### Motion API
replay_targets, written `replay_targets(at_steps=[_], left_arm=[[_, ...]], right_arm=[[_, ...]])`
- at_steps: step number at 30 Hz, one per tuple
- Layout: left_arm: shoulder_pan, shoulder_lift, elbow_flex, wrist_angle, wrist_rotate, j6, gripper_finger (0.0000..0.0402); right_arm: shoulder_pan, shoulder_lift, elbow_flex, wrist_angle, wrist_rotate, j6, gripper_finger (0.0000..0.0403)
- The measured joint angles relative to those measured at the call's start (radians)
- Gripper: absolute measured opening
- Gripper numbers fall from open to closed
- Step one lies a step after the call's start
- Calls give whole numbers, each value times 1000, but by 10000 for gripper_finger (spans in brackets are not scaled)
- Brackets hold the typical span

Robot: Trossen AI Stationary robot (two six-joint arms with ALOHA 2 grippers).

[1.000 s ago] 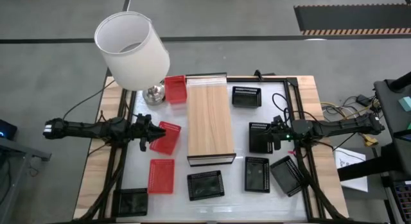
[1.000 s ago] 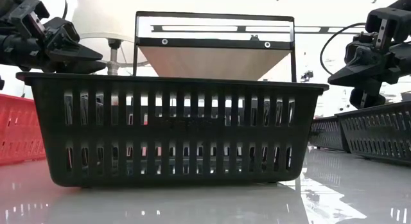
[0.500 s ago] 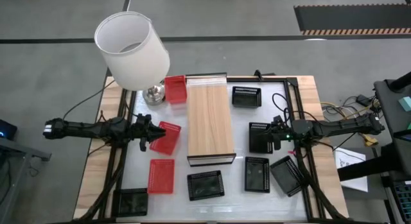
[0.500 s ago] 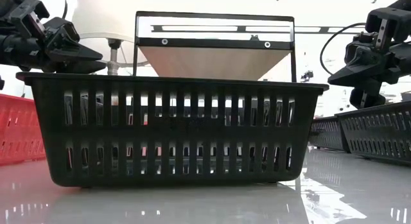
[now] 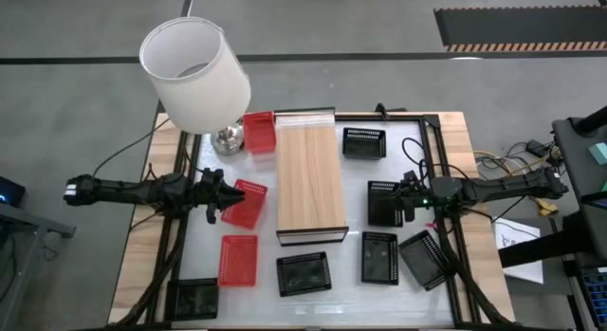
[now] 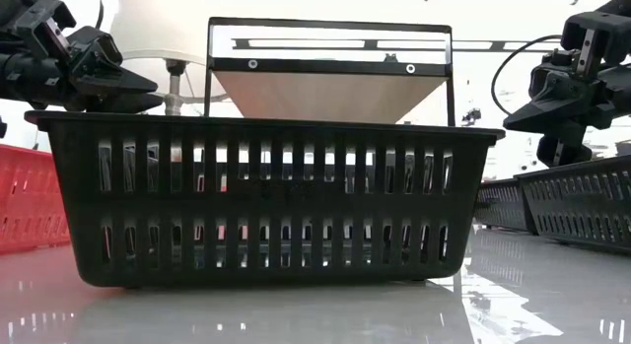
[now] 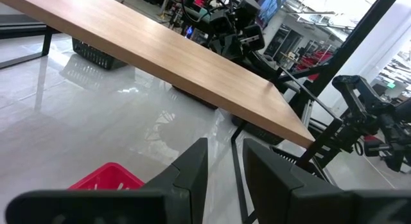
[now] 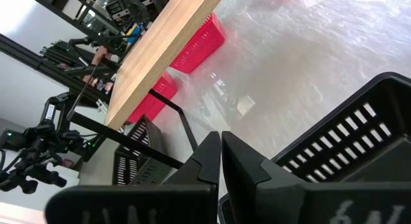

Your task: Stack baskets on shelf by color

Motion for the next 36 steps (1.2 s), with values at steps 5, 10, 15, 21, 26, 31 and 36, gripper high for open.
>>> replay_targets(at_steps=[5, 10, 15, 21, 26, 31, 36], left_arm=[[0, -1, 0, 0, 0, 0, 82], [0, 0, 0, 0, 0, 0, 82], [0, -2, 0, 4, -3, 0, 82], [0, 7, 0, 201, -73, -219, 82], [0, 1, 0, 397, -84, -261, 82], [0, -2, 0, 541, -85, -150, 82], [0, 4, 0, 694, -87, 6, 82]], right_arm=[[0, 0, 0, 0, 0, 0, 9], [-19, -6, 36, 10, 19, -204, 9], [-17, -6, 86, 8, 27, -463, 9], [-18, -6, 133, 8, 27, -570, 9], [-18, -6, 151, 7, 27, -579, 9], [-18, -6, 153, 6, 28, -584, 9], [-19, -6, 153, 7, 35, -584, 9]])
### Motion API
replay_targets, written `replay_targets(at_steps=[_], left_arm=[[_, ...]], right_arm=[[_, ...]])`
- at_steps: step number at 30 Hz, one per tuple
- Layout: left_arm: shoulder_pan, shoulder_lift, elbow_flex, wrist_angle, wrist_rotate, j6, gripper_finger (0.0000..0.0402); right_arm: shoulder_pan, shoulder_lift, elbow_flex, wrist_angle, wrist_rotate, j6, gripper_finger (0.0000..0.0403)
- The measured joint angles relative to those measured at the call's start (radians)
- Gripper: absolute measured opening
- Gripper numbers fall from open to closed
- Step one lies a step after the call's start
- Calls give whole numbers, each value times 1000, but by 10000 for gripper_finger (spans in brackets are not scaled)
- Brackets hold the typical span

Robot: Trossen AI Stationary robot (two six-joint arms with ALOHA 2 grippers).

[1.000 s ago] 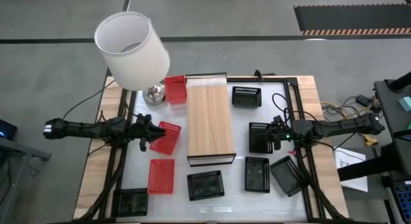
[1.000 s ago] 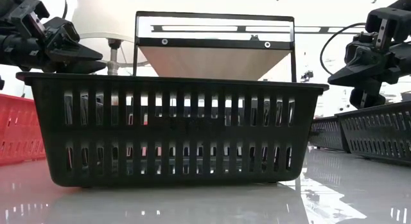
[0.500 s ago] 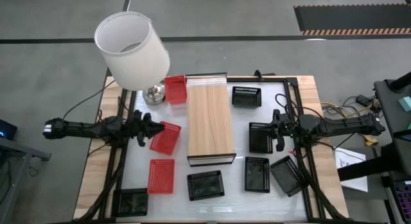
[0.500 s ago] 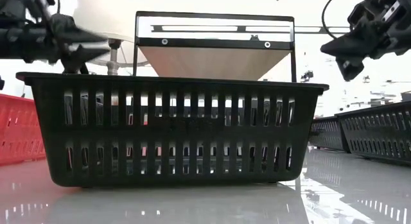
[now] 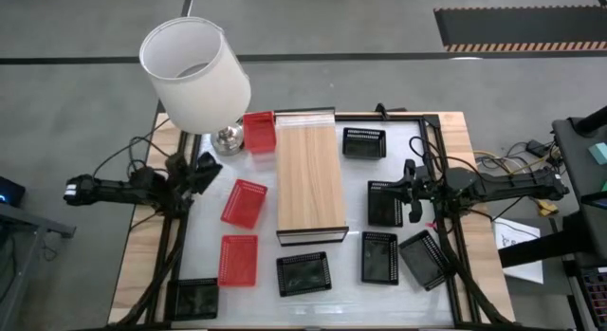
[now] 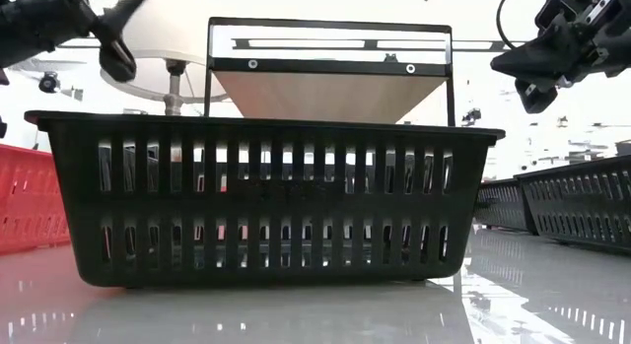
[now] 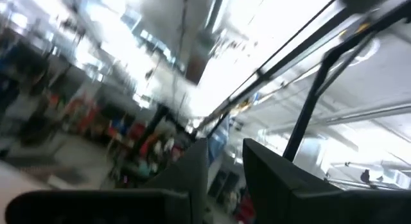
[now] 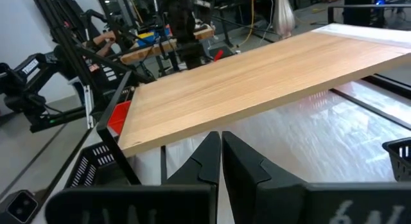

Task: Stack baskets on shelf by color
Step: Put the black bin on the shelf

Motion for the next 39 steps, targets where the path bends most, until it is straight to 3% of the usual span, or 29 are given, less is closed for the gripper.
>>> replay_targets(at_steps=[10, 14, 22, 30, 39], left_arm=[[-2, 61, 36, 96, 82, 72, 82], [-2, 136, 100, 100, 83, 71, 82], [-19, 331, 302, 85, 158, 46, 82], [-165, 563, 485, 83, 160, 49, 82], [-406, 852, 717, 45, -25, 124, 82]], right_arm=[[0, 2, 0, 0, 2, 1, 9], [1, 6, 0, 2, 1, 88, 9], [34, 18, -3, 205, 12, -108, 9], [128, 49, -5, 430, 11, -342, 9], [200, 51, -5, 452, 11, -391, 9]])
